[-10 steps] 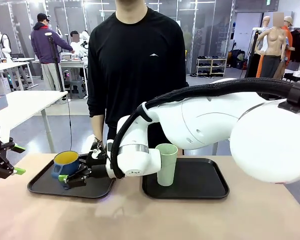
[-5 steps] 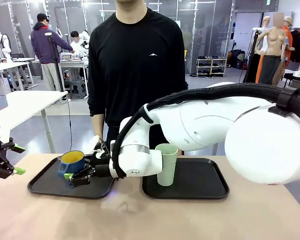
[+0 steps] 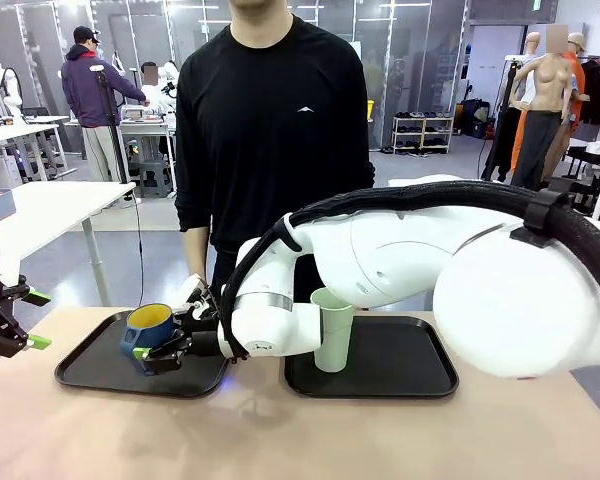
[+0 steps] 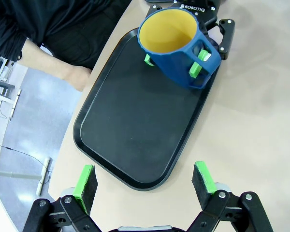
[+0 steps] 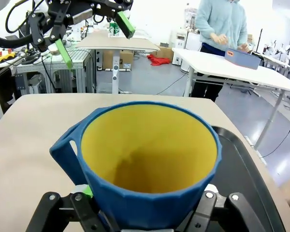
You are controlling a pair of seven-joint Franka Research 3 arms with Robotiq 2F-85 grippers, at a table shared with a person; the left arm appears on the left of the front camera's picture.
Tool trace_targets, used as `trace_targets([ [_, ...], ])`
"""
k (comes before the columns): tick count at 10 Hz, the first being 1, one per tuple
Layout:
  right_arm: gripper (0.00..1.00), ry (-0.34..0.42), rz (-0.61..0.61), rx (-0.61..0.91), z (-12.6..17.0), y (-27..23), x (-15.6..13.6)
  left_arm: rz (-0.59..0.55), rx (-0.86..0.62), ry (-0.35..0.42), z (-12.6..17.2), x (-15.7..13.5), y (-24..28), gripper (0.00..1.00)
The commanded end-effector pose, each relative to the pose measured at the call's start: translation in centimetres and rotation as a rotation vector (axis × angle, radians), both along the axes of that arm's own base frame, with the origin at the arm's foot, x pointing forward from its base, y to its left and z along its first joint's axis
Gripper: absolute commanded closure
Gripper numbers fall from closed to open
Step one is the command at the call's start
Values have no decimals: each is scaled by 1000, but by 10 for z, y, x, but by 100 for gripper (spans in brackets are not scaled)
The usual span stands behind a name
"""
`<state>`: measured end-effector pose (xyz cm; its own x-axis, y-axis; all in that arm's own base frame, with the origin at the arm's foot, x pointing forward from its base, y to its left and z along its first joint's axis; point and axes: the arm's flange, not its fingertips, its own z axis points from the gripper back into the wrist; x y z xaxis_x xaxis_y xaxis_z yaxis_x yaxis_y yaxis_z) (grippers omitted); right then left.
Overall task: Sort and store the cups by type.
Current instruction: Pick up the Handle plastic cup and place it into the empty Flat Tray.
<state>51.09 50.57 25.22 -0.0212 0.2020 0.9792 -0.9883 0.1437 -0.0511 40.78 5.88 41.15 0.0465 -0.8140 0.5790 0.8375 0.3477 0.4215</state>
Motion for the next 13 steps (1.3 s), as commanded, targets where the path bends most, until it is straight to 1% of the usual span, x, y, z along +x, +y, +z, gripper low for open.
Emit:
trace_targets([
  [1, 26, -26, -45, -7, -7, 6, 0, 0, 18, -22, -4, -2, 0, 0],
  [7, 26, 7, -76, -17, -28, -3, 8, 0, 18, -22, -4, -2, 0, 0],
  [13, 26, 12, -93, -32, -35, -7, 12, 0, 18, -22, -4, -2, 0, 0],
])
